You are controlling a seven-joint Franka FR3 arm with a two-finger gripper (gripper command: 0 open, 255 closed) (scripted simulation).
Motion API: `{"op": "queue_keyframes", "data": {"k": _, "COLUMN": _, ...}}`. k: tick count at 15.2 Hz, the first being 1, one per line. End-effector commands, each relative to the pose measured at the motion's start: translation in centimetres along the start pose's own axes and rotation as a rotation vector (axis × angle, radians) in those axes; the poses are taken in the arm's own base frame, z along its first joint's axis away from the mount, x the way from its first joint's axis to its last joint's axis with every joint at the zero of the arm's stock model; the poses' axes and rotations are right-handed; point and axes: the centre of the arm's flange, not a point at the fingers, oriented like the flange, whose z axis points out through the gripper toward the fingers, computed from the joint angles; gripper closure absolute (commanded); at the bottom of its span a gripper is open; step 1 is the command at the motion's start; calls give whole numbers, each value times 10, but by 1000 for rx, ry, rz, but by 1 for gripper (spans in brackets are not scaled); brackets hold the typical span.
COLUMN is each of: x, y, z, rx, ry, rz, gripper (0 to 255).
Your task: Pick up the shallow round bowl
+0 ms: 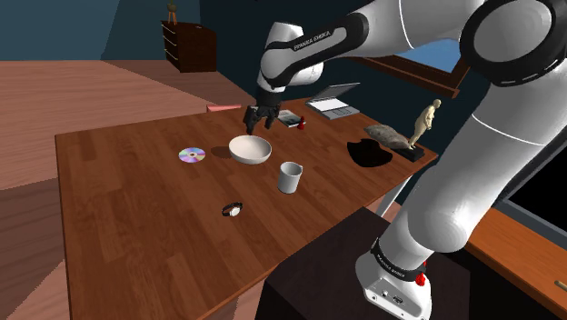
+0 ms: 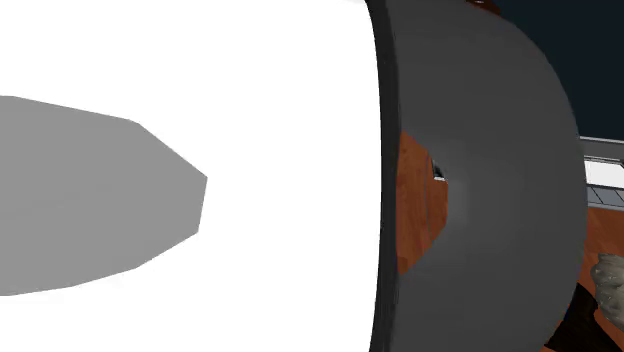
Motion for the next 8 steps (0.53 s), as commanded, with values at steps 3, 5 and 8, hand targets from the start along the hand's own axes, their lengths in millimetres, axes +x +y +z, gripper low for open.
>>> {"op": "queue_keyframes", "data": {"k": 3, "x": 36, "y": 10, "z": 42, "rx": -1, "ry": -2, "rz": -13, "gripper": 0}}
{"op": "queue_keyframes", "data": {"k": 5, "x": 53, "y": 13, "z": 63, "rx": -1, "ry": -3, "rz": -19, "gripper": 0}}
{"op": "queue_keyframes", "data": {"k": 8, "x": 78, "y": 18, "z": 93, "rx": -2, "ry": -5, "rz": -29, "gripper": 0}}
